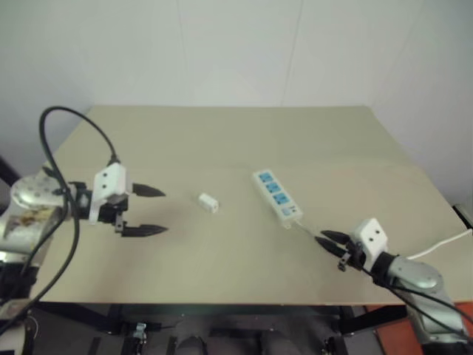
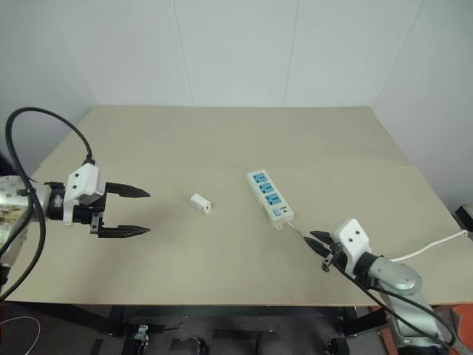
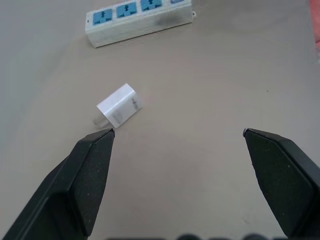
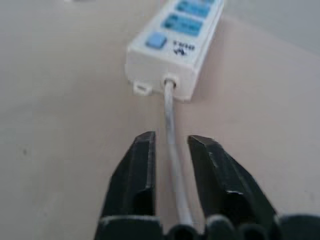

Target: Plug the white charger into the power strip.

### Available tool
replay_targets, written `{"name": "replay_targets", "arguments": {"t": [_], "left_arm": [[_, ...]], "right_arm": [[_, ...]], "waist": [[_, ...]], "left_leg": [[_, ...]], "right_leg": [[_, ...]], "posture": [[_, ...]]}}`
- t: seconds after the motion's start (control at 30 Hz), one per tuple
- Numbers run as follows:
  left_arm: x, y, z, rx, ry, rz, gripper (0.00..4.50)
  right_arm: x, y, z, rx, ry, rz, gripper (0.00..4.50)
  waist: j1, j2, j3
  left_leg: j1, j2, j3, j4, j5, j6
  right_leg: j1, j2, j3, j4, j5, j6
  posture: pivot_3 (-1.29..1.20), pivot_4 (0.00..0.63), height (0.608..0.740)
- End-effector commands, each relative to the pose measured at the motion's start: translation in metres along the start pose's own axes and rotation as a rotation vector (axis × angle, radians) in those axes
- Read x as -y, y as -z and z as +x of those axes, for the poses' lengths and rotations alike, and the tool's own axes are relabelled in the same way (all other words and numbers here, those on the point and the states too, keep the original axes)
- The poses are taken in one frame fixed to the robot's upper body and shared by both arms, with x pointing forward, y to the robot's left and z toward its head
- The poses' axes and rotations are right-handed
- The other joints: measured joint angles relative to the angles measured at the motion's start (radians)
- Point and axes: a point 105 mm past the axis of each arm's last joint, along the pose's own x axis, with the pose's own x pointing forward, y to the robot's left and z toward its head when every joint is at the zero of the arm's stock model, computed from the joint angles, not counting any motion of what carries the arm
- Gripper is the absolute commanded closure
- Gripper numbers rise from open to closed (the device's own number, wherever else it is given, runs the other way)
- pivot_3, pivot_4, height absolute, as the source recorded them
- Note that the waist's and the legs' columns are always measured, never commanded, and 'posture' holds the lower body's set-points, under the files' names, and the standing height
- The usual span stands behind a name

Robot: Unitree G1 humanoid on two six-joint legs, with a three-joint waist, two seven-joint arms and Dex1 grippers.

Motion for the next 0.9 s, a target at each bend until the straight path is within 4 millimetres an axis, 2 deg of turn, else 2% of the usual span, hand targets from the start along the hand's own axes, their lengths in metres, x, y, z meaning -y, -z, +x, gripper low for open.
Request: {"name": "replay_targets", "arguments": {"t": [0.03, 0.2, 0.5, 0.7, 0.9], "left_arm": [[-0.006, -0.004, -0.003, -0.002, 0.0, 0.033, 0.0], [-0.006, -0.001, -0.003, -0.019, 0.003, 0.043, 0.0], [0.002, 0.005, -0.01, -0.051, -0.012, 0.002, 0.0], [0.009, 0.011, -0.007, -0.077, 0.007, -0.005, 0.0], [0.011, 0.012, -0.007, -0.068, -0.002, -0.009, 0.0]], "right_arm": [[-0.002, -0.016, 0.006, 0.065, 0.056, 0.002, 1.78], [-0.005, -0.032, 0.023, 0.149, 0.112, 0.057, 0.02], [-0.001, -0.029, 0.055, 0.114, 0.225, 0.009, 0.02], [0.009, -0.012, 0.069, 0.076, 0.302, 0.132, 0.02], [-0.003, -0.011, 0.071, 0.124, 0.265, 0.29, 0.02]], "waist": [[0.0, 0.0, 0.0], [0.002, 0.0, 0.0], [0.003, 0.0, 0.0], [0.003, 0.0, 0.0], [0.003, -0.001, -0.001]], "left_leg": [[-0.001, 0.0, 0.0, 0.0, 0.0, 0.0], [-0.008, 0.0, 0.0, 0.0, 0.0, 0.0], [-0.009, 0.0, 0.0, 0.0, 0.0, 0.0], [-0.009, 0.0, 0.0, 0.0, 0.0, 0.0], [-0.009, 0.0, -0.001, 0.0, 0.0, 0.0]], "right_leg": [[-0.001, 0.0, 0.0, 0.0, 0.0, 0.0], [-0.005, -0.001, 0.0, -0.003, 0.0, 0.0], [-0.007, -0.001, -0.001, -0.002, 0.0, 0.0], [-0.007, -0.001, -0.001, -0.002, 0.0, 0.0], [-0.007, -0.001, -0.001, -0.002, 0.001, 0.0]], "posture": [[0.0, 0.15, 0.74], [0.0, 0.15, 0.74], [0.0, 0.15, 0.74], [0.0, 0.15, 0.74], [0.0, 0.15, 0.74]]}}
